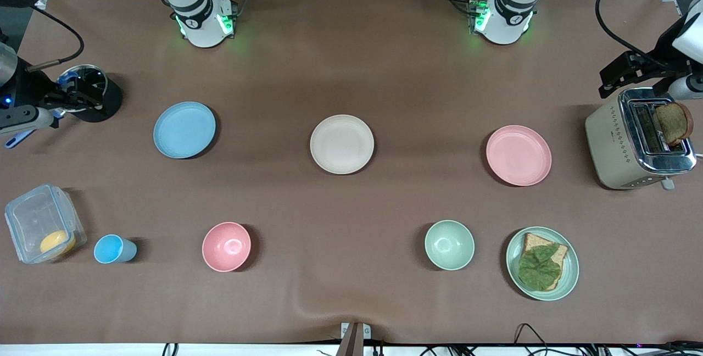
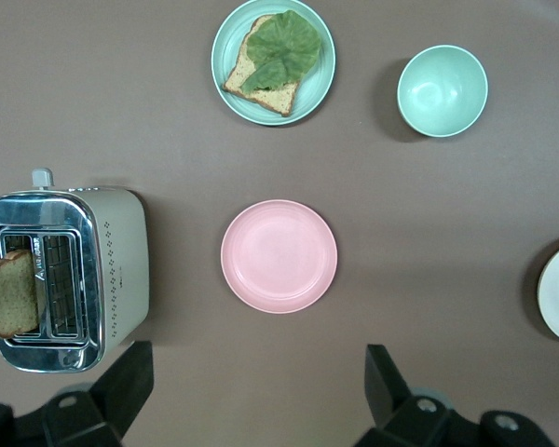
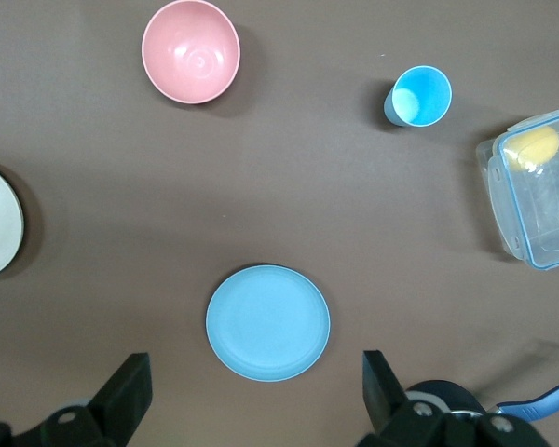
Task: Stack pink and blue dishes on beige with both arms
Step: 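Move the left gripper from the toaster toward the pink plate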
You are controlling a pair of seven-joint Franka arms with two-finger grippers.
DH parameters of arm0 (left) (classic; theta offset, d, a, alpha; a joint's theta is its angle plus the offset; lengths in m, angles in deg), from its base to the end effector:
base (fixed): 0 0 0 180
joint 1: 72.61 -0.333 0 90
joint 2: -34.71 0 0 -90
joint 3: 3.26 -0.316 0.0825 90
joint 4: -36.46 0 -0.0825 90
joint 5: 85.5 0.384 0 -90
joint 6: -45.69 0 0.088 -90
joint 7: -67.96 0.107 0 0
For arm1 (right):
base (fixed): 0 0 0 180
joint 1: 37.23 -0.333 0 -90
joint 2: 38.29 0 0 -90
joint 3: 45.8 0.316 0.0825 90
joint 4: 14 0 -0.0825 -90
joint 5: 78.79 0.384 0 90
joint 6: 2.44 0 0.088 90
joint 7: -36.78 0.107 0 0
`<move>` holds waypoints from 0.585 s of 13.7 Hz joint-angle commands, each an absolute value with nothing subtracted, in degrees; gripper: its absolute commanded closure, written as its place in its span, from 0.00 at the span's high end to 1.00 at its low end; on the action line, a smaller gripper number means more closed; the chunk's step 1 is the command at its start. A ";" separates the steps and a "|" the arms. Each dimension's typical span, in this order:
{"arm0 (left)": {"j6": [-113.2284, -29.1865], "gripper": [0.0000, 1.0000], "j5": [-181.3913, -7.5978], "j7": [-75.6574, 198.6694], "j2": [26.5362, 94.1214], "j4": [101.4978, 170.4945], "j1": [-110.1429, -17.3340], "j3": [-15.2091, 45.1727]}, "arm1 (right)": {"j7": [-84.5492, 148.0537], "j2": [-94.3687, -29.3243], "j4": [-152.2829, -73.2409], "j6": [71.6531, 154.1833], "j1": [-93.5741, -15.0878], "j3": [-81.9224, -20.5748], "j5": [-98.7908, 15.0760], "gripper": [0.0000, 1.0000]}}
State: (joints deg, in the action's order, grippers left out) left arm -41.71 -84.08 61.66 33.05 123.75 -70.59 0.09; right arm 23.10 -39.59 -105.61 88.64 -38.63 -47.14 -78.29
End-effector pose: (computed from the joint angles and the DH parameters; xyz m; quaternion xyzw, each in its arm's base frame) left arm 0.5390 -0.0484 0.6586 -0.9998 -0.0089 -0.0167 0.0116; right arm 0.5619 0.0017 0.6002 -0.9927 -0.1194 0.0154 0.0060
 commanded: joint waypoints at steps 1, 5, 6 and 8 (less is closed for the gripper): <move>-40.97 1.00 -84.10 62.68 32.33 123.56 -71.12 0.17 | 23.16 -39.88 -104.53 87.83 -38.38 -46.85 -78.70 1.00; -40.97 1.00 -83.83 62.60 32.86 123.30 -71.12 0.00 | 23.16 -39.88 -104.53 87.82 -38.38 -46.77 -78.70 1.00; -41.14 1.00 -83.75 62.60 32.95 123.38 -71.12 -0.09 | 23.16 -39.88 -104.53 87.82 -38.38 -46.77 -78.70 1.00; -42.02 1.00 -83.57 62.60 33.12 124.08 -71.12 -0.09 | 23.16 -39.88 -104.53 87.82 -38.38 -46.77 -78.70 1.00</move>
